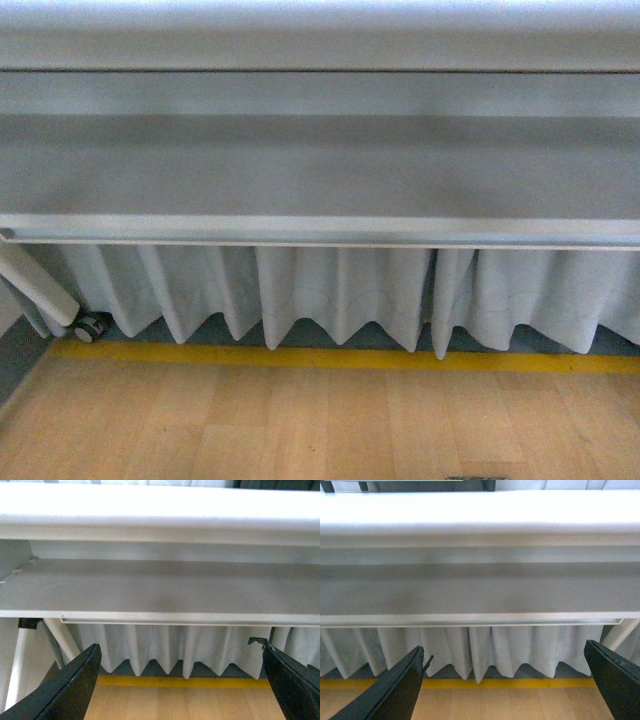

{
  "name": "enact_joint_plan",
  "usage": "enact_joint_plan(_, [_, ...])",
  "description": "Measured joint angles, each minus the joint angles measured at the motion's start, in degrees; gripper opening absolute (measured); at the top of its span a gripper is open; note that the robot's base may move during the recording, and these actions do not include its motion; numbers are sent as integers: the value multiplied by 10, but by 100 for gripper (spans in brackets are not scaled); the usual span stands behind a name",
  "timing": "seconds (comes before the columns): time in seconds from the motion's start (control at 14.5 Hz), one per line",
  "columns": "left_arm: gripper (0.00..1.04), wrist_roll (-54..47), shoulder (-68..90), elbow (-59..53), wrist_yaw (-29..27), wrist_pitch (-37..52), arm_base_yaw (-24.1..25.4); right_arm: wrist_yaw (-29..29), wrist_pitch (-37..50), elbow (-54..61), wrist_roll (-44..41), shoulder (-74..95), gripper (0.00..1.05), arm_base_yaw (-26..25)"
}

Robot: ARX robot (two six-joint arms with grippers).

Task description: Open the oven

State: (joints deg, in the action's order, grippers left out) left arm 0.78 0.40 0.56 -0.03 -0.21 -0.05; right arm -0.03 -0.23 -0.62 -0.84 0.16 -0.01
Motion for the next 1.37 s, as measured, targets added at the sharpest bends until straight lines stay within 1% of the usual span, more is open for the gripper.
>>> enact_joint_plan(1.37, [98, -2, 0, 0, 0, 0, 0, 0, 0, 0, 0, 0, 98, 0])
